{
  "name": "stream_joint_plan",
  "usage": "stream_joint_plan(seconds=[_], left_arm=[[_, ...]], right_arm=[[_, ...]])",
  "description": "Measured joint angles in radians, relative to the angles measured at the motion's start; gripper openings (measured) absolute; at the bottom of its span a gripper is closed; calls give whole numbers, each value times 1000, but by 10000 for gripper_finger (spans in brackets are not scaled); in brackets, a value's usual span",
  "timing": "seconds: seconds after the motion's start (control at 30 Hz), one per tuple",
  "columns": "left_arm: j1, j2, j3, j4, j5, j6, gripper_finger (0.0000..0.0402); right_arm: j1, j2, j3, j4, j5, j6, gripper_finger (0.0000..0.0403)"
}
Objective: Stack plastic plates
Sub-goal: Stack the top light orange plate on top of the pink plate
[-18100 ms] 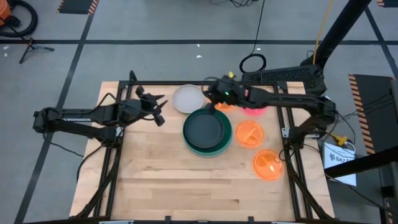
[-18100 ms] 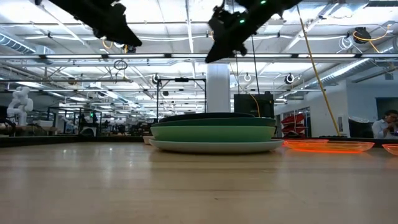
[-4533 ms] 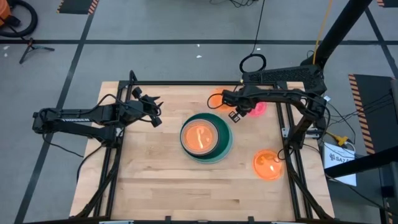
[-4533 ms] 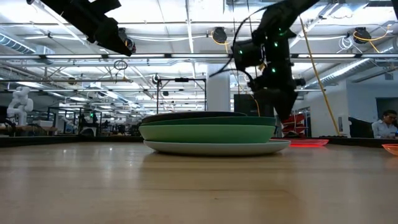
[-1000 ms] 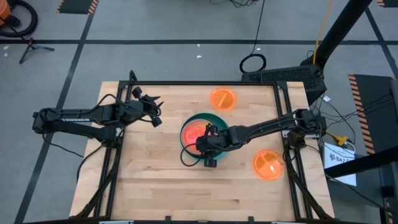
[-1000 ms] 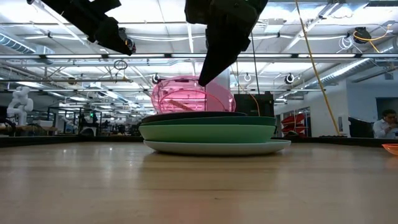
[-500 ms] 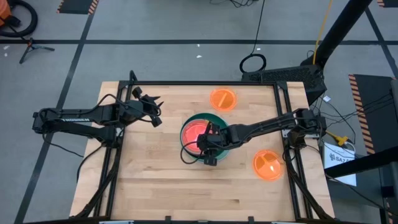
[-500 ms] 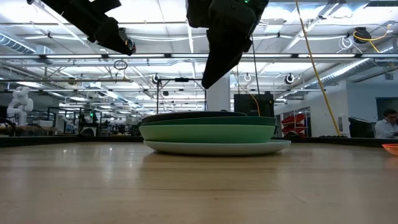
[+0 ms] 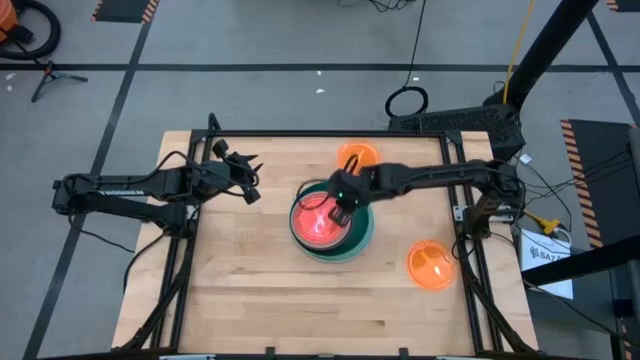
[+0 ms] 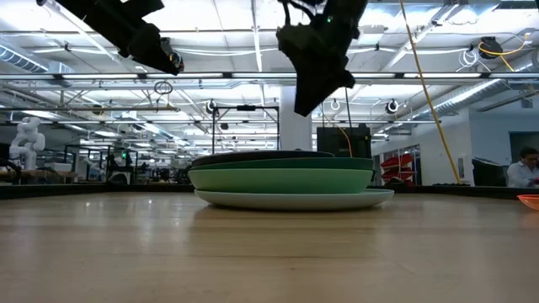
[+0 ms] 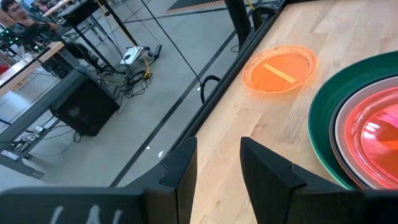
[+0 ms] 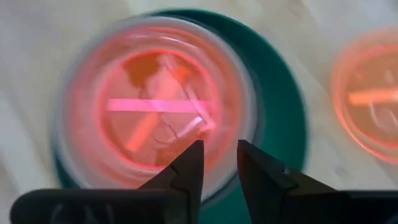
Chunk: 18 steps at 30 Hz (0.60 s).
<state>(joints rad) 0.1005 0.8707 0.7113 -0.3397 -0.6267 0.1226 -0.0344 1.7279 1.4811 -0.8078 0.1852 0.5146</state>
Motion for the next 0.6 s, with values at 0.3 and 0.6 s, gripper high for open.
stream_joint_plan(seconds=[0.3, 0.6], left_arm=[[0, 0, 0, 0, 0, 6, 129], [0, 0, 0, 0, 0, 6, 129]], right_arm=[[-204, 0, 0, -118, 17, 33, 89], [-418, 13, 0, -123, 49, -92, 89]])
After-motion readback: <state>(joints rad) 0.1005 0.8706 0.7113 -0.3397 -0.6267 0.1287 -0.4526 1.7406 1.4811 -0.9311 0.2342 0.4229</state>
